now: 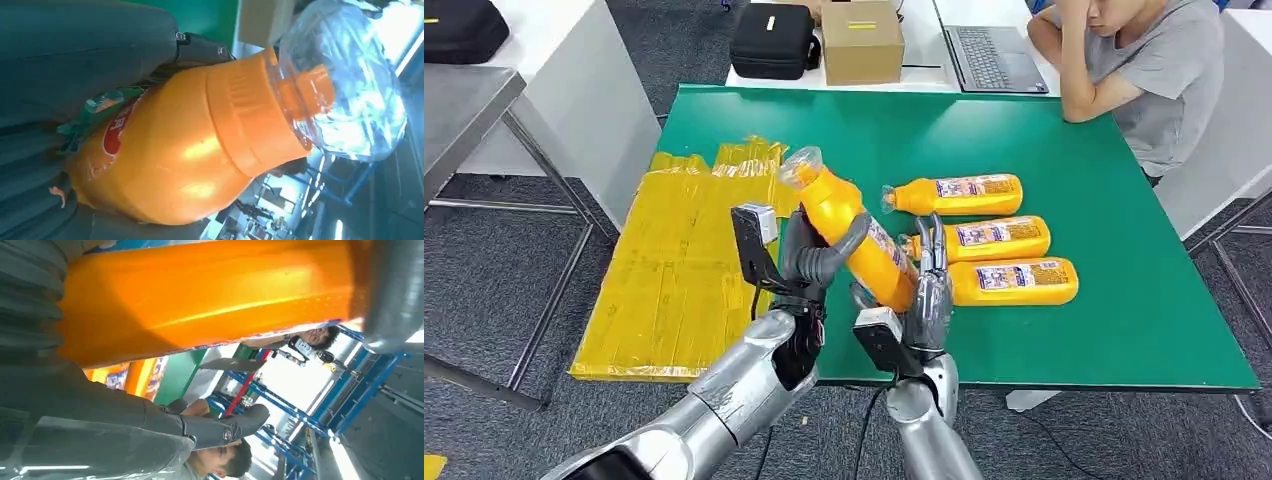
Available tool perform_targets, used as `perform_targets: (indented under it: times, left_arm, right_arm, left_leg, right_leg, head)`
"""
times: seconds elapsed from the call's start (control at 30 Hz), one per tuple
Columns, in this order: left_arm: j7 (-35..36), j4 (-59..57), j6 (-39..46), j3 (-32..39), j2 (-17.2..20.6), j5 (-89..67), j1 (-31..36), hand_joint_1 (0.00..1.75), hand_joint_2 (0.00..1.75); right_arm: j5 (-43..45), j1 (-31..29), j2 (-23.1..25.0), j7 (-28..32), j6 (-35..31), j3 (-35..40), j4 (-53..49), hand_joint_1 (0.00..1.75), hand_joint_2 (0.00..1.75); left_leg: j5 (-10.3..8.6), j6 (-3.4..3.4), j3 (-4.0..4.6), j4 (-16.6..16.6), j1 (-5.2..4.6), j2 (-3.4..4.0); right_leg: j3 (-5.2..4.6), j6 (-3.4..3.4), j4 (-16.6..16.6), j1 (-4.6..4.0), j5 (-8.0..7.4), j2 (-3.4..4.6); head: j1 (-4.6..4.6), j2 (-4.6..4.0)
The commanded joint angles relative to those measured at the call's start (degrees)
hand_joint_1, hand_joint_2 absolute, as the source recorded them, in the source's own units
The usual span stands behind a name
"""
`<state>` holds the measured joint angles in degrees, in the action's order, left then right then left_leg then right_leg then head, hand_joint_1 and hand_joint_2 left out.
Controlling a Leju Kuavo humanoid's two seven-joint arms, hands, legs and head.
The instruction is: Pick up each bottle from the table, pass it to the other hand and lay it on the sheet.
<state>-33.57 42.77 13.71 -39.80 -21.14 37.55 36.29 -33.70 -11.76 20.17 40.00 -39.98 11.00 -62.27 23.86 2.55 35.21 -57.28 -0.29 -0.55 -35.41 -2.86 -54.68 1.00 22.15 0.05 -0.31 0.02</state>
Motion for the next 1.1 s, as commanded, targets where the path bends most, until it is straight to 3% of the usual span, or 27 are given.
perform_targets:
  times: [0.03, 0.43, 0.5, 0.57, 1.1]
  left_arm:
    - [0.22, -4.76, 0.56, 0.42, 1.14, 0.38, 2.67, 1.75, 1.75]
    - [0.06, -2.65, -1.0, -0.05, 1.14, -0.4, 1.57, 1.75, 1.75]
    - [1.46, -2.79, -0.88, 0.4, 1.14, 0.3, 1.93, 1.75, 1.75]
    - [6.96, -2.44, -6.04, 2.43, 1.14, 6.28, 1.65, 1.75, 1.75]
    - [1.16, -6.21, 1.61, 9.49, 3.8, 3.48, 4.41, 1.75, 1.75]
  right_arm:
    - [1.46, -0.41, -0.66, 0.0, -0.02, 3.18, -1.06, 0.0, 1.75]
    - [5.58, 0.34, -1.68, 0.0, -0.02, 4.14, -2.92, 0.0, 1.75]
    - [5.2, 0.28, -1.62, 0.0, -0.02, 3.6, -2.84, 0.0, 1.75]
    - [5.53, 0.25, -1.91, 0.0, -0.02, 3.37, -2.43, 0.0, 1.75]
    - [8.06, 2.99, -3.56, 0.0, -0.02, 7.04, -6.08, 0.0, 1.75]
  left_leg:
    - [0.22, -0.17, -0.39, -0.04, 0.08, 0.14]
    - [0.08, -0.1, -0.22, 0.04, 0.04, 0.08]
    - [0.21, -0.17, -0.41, -0.03, 0.08, 0.11]
    - [0.17, -0.15, -0.36, 0.0, 0.06, 0.12]
    - [0.15, -0.15, -0.36, 0.01, 0.07, 0.14]
  right_leg:
    - [0.35, 0.16, -0.05, -0.09, 0.19, 0.09]
    - [0.19, 0.09, 0.04, -0.04, 0.07, 0.05]
    - [0.38, 0.16, -0.02, -0.09, 0.19, 0.06]
    - [0.32, 0.14, 0.0, -0.07, 0.15, 0.07]
    - [0.31, 0.14, 0.0, -0.08, 0.13, 0.09]
  head:
    - [0.0, 0.0]
    - [0.0, 0.0]
    - [0.0, 0.0]
    - [0.0, 0.0]
    - [0.0, 0.0]
